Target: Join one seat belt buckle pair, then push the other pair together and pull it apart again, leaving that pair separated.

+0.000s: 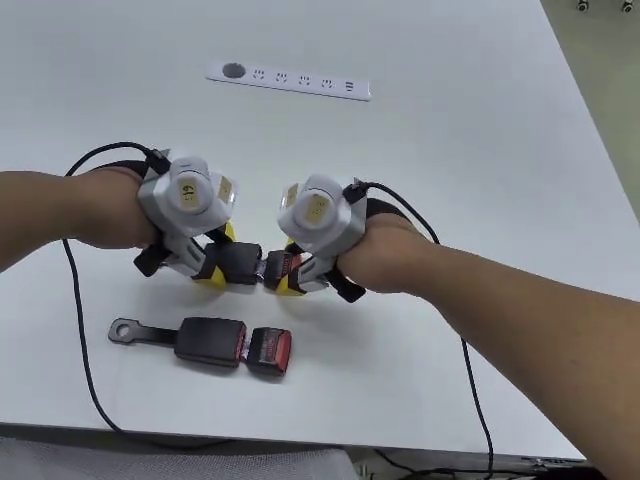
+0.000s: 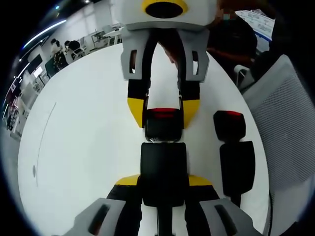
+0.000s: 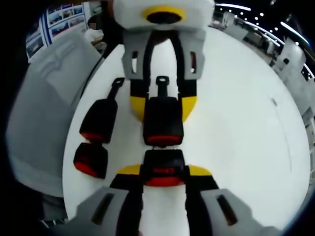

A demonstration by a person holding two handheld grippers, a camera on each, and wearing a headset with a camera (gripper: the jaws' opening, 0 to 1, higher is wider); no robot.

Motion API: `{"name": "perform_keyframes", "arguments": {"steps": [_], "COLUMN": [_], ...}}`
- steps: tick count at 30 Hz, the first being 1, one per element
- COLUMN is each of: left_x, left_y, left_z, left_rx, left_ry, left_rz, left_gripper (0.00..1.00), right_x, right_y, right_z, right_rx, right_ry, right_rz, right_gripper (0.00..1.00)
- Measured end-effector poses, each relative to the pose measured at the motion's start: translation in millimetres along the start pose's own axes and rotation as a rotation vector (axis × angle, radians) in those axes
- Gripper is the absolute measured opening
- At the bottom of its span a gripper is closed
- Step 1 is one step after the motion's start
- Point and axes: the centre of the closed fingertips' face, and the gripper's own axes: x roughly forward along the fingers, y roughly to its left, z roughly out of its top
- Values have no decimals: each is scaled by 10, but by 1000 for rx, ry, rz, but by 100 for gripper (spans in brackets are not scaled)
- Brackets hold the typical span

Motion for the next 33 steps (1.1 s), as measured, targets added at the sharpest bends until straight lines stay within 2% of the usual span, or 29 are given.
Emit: {"name": "perform_keyframes", "arguments": {"steps": [12, 18, 21, 22, 27, 33], "left_x": [0, -3, -2, -1, 2, 2], "left_y": [1, 5, 1, 1, -1, -8], "left_z": [3, -4, -7, -6, -3, -2], "left_rx": [-1, -10, -10, -7, -1, -8], "left_ry": [3, 1, -2, 0, 13, 15], "left_rz": [3, 6, 7, 6, 4, 9], "left_gripper": [33, 33, 33, 33, 34, 33], "right_x": [-14, -67, -96, -110, -176, -270], "right_y": [-8, -15, -13, -12, 16, 47], "right_z": [-23, -138, -183, -212, -315, -479], "right_rx": [-1, -9, -12, -28, -27, -20], "right_ry": [26, 41, 28, 46, 66, 74], "right_rz": [-20, -22, -21, -20, -20, -35], "right_gripper": [31, 32, 32, 32, 32, 32]}}
